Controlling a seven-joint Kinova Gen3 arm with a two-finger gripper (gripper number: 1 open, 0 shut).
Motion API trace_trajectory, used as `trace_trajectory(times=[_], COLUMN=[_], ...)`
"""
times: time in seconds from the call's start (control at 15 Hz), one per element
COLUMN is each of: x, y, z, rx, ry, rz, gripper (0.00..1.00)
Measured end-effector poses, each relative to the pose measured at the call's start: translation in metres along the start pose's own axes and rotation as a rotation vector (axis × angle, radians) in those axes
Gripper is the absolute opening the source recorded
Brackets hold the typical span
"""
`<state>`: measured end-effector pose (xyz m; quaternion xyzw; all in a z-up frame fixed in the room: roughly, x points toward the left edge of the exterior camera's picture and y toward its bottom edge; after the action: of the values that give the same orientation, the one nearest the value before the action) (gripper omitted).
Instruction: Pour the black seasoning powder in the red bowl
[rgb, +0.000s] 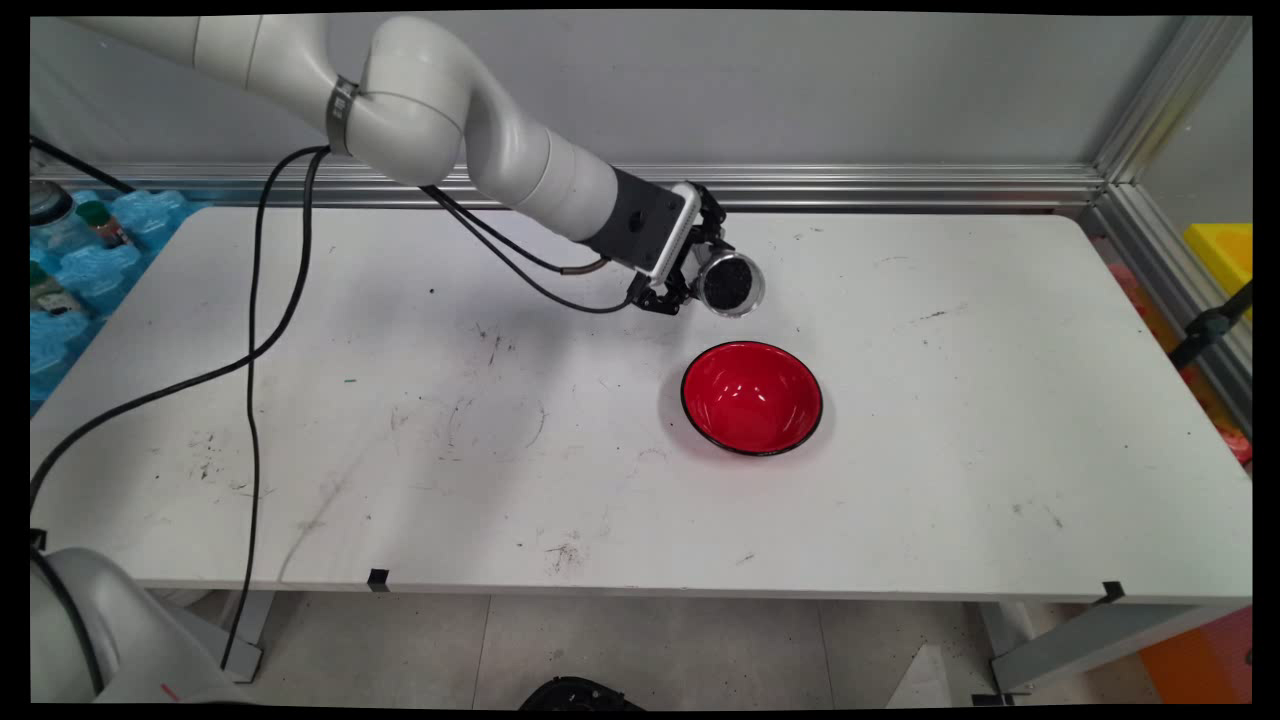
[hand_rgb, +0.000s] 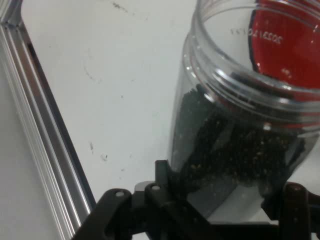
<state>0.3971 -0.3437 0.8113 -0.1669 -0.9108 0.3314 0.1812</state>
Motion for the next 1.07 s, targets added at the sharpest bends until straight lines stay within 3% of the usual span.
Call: trace_trajectory(times=[1.07], x=[0.013], y=[0.011], z=[0.009], rx=[0.028], ry=[-0.034], rz=[0.095], gripper=[0.0])
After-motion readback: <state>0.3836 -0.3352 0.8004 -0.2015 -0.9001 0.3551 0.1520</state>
